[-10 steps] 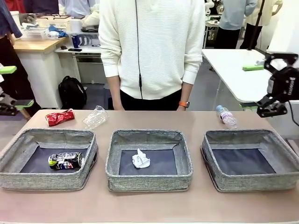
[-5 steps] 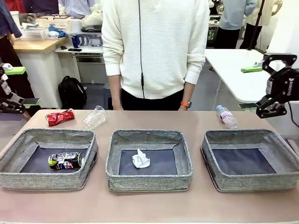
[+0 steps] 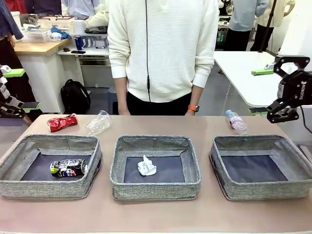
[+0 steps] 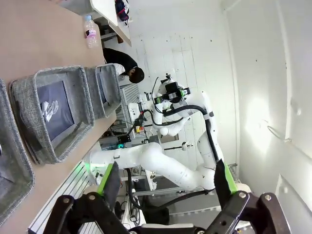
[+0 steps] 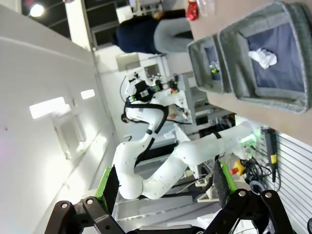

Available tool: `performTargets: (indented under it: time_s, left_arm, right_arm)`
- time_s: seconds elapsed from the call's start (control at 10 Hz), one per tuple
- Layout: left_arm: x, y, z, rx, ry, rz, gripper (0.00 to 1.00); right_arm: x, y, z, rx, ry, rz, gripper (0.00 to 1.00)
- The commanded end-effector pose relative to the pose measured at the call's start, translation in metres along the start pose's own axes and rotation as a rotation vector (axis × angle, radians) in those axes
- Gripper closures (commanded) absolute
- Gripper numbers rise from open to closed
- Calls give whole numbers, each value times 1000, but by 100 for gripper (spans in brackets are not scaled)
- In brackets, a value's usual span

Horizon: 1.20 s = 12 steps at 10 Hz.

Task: Sort the waste into the appropriate baskets.
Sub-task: Pick up the waste item pointed out by the person.

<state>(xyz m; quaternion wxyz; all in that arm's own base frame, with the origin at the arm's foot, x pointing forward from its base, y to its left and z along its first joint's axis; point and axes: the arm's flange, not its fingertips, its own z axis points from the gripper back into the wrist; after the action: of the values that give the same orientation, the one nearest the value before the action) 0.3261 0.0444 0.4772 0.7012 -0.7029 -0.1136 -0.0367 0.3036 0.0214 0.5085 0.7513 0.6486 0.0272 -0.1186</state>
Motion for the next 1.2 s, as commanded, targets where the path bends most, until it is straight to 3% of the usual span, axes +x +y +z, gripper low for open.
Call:
performTargets:
  time_s: [0.0,1.1]
  left_arm:
    - [-2,-2,2,-6,6,8,0]
    - [-2,-2,2,-6,6,8,0]
  right_arm:
    - [1,1,0,18,8,8,0]
    - [1,1,0,18,8,8,0]
